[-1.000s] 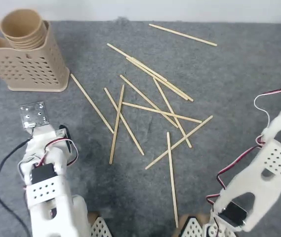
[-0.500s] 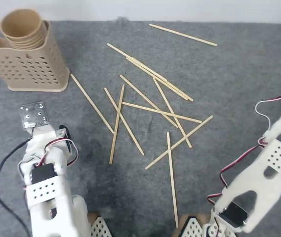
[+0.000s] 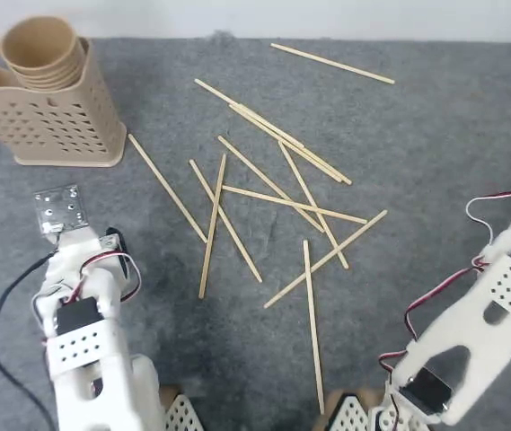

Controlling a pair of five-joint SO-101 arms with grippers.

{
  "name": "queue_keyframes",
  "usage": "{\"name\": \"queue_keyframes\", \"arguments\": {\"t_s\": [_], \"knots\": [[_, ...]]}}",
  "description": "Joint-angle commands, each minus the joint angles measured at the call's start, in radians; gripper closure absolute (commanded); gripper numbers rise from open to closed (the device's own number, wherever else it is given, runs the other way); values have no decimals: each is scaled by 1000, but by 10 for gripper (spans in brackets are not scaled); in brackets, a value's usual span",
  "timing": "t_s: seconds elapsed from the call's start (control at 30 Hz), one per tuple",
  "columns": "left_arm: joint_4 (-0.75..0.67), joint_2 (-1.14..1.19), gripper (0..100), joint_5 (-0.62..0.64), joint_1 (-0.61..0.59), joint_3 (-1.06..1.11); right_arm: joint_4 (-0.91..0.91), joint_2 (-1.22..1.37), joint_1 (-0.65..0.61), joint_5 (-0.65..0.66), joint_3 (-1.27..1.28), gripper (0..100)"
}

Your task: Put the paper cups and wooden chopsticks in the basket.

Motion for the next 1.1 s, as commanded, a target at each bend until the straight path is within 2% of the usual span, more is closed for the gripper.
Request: {"name": "queue_keyframes", "arguments": {"t_s": [0.0, 0.2, 0.5, 0.57, 0.7, 0.87, 0.97, 1.07], "knots": [[-25, -21, 877, -8, -5, -10, -36, -18, 1, 34, -17, 984], [-25, -21, 877, -8, -5, -10, -4, -24, -2, 29, -92, 991], [-23, -21, 877, -8, -6, -10, 102, -21, -122, 38, -296, 992], [-23, -21, 877, -8, -6, -10, 105, -21, -163, 95, -319, 992], [-23, -21, 877, -8, -6, -10, 116, -19, -266, 296, -321, 992], [-23, -21, 877, -8, -8, -10, 191, 4, -331, 535, -328, 992], [-23, -21, 877, -8, -8, -10, 199, 19, -331, 591, -328, 991], [-25, -21, 877, -8, -8, -10, 217, 12, -291, 535, -328, 990]]}}
